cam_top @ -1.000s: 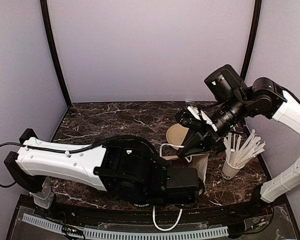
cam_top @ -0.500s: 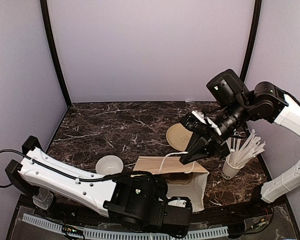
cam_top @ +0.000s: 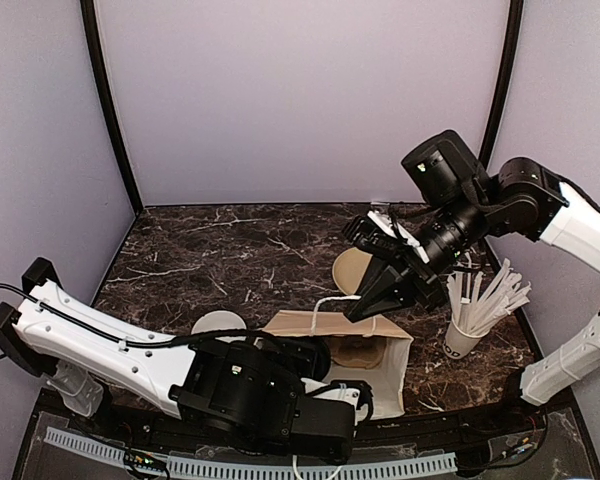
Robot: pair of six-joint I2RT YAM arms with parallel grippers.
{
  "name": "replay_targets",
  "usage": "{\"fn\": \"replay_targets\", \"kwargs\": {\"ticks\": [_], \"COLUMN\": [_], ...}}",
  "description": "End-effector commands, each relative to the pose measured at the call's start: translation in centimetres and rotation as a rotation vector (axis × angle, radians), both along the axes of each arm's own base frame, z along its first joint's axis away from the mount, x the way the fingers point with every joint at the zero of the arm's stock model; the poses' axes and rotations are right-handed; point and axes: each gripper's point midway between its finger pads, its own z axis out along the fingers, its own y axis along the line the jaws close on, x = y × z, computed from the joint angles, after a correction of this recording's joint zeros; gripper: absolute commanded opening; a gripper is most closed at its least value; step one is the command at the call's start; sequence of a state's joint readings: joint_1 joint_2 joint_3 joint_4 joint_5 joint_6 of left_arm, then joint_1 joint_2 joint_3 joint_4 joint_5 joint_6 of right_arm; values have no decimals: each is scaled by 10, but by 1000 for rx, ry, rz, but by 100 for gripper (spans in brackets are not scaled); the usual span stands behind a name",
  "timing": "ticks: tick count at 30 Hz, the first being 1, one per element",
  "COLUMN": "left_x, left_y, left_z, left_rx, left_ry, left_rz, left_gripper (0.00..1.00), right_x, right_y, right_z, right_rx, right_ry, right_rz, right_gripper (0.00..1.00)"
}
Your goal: Pack the takeout coffee
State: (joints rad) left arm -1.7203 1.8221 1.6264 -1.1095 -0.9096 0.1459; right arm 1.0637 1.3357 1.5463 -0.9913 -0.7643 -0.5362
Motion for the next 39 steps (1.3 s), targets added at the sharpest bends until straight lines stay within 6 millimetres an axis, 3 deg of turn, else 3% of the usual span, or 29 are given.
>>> {"fn": "replay_targets", "kwargs": {"ticks": [1,13,23,30,39], "left_x": [6,27,29,32,43], "left_y": [-11,-11,11,-6,-7], "left_z": [15,-1,-6,-13,-20], "left_rx": [-82,-50,-1,-5,15], "left_ry": [3,39,42,-9,-39], "left_rz": [-41,-4,51,-27,-51], "left_gripper": [40,40,40,40,39], "right_x": [1,-2,-9,-16,-18], "right_y": [8,7,0,-2,-1], "right_z": [16,18,18,21,22], "right_rx": [48,52,48,49,54], "right_ry": [-9,4,11,31,41], "right_rz": [-5,3,39,70,87], "right_gripper": [0,0,0,0,0]}}
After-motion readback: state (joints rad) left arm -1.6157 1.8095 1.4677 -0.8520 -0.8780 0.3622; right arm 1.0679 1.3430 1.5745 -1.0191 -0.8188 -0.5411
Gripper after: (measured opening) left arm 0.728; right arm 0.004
